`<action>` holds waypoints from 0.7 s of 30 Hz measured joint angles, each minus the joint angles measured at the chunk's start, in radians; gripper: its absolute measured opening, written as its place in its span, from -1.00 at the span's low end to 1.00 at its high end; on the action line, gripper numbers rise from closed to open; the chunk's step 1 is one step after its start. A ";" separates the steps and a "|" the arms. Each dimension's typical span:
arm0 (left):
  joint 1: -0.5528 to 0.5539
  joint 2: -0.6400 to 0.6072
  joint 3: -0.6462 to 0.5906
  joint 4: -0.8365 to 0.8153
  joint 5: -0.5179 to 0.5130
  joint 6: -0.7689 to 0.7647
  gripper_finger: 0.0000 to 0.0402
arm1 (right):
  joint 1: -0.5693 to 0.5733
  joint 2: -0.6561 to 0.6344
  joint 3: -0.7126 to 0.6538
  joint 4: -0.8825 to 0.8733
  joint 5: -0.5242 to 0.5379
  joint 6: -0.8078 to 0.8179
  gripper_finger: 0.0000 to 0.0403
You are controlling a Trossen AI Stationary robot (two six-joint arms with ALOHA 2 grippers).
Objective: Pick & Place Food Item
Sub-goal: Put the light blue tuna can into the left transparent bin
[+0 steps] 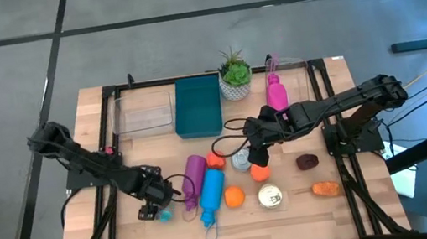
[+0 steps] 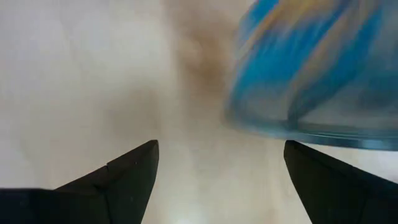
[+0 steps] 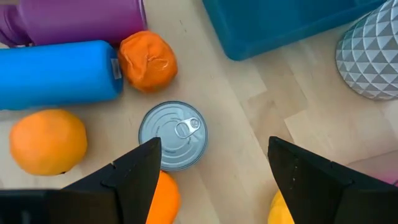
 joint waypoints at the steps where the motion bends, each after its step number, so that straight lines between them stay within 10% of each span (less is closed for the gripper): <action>1: 0.000 0.002 -0.001 -0.001 -0.007 0.000 0.68 | 0.000 0.000 0.000 0.000 0.000 0.000 0.44; 11: 0.008 -0.001 -0.002 0.035 -0.011 0.045 0.68 | 0.000 0.000 0.000 0.000 0.000 0.008 0.44; 21: -0.016 -0.002 0.161 0.242 0.193 0.115 0.68 | 0.000 0.000 0.000 0.000 0.000 0.010 0.44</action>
